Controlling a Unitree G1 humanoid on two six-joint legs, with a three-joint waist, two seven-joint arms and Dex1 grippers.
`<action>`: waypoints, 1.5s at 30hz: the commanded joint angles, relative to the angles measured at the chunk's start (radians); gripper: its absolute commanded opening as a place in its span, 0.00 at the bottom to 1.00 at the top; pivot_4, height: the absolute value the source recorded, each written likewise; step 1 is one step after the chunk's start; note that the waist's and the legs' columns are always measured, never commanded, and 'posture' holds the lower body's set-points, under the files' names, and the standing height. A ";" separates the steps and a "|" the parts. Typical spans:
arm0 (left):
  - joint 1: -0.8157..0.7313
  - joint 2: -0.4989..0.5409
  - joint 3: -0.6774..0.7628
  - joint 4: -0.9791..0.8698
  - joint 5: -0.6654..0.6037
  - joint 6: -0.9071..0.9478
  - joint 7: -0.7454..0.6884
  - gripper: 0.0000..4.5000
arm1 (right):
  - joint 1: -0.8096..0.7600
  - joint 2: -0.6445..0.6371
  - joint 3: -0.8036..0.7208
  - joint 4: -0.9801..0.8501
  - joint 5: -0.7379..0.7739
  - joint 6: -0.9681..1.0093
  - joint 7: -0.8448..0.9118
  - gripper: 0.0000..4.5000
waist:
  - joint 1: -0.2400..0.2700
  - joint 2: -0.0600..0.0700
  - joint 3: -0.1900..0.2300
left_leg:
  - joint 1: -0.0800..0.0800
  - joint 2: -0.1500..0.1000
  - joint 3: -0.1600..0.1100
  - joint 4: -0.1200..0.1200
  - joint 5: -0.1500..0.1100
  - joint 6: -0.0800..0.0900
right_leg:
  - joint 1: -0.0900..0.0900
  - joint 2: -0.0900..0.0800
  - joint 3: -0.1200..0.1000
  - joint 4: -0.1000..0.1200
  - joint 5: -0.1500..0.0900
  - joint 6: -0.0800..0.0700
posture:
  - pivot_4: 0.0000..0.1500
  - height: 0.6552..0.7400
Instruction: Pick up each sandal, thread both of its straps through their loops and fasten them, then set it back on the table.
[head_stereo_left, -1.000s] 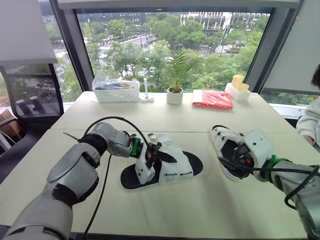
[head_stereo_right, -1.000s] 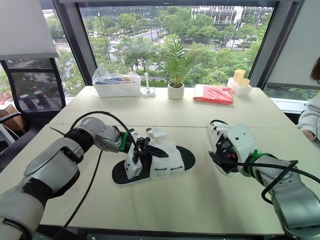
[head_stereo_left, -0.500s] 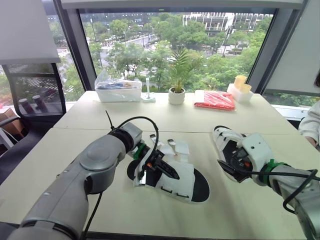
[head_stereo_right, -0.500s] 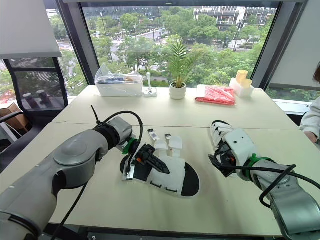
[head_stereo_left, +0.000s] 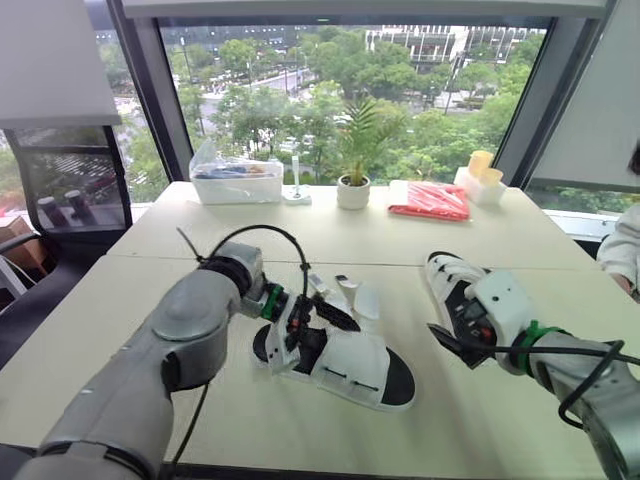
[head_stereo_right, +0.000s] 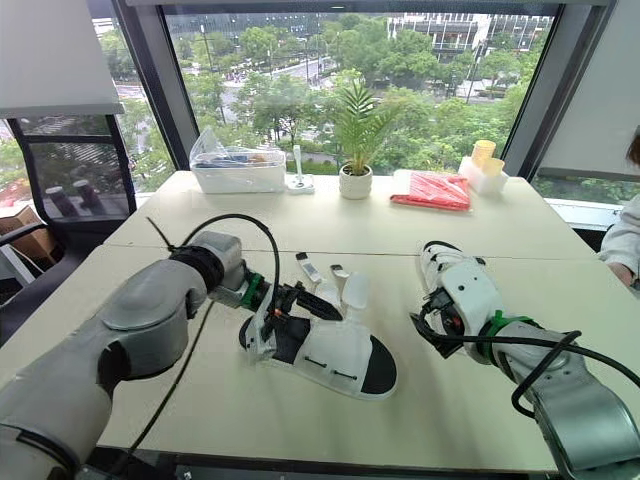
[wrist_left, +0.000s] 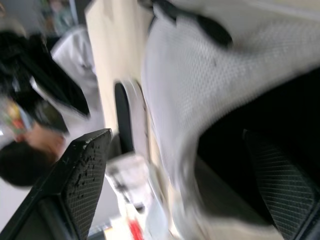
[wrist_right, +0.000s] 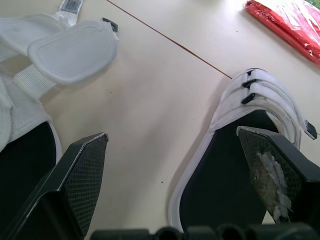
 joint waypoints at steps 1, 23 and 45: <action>0.029 0.080 0.116 0.042 -0.133 -0.053 -0.236 0.99 | -0.022 0.003 0.011 -0.014 0.011 -0.025 -0.009 1.00 | 0.001 0.000 0.000 | 0.000 0.000 0.000 0.000 0.000 0.000 | 0.000 0.000 0.000 0.000 0.000 0.000 | 1.00 0.97; 0.300 0.044 1.528 -0.140 -1.651 1.254 -2.162 0.93 | -0.143 0.019 0.172 0.190 0.018 -0.183 0.015 1.00 | -0.034 0.001 -0.001 | 0.002 0.001 -0.003 0.003 0.000 0.001 | 0.000 0.000 -0.002 0.012 0.000 0.000 | 1.00 0.97; 0.777 0.124 1.449 -1.043 -1.825 1.917 -2.222 0.00 | -0.615 0.230 0.070 1.009 0.301 -0.015 0.241 1.00 | -0.047 0.002 -0.001 | 0.001 0.002 -0.006 0.005 0.001 -0.001 | -0.002 -0.001 0.000 0.012 0.000 -0.001 | 1.00 0.97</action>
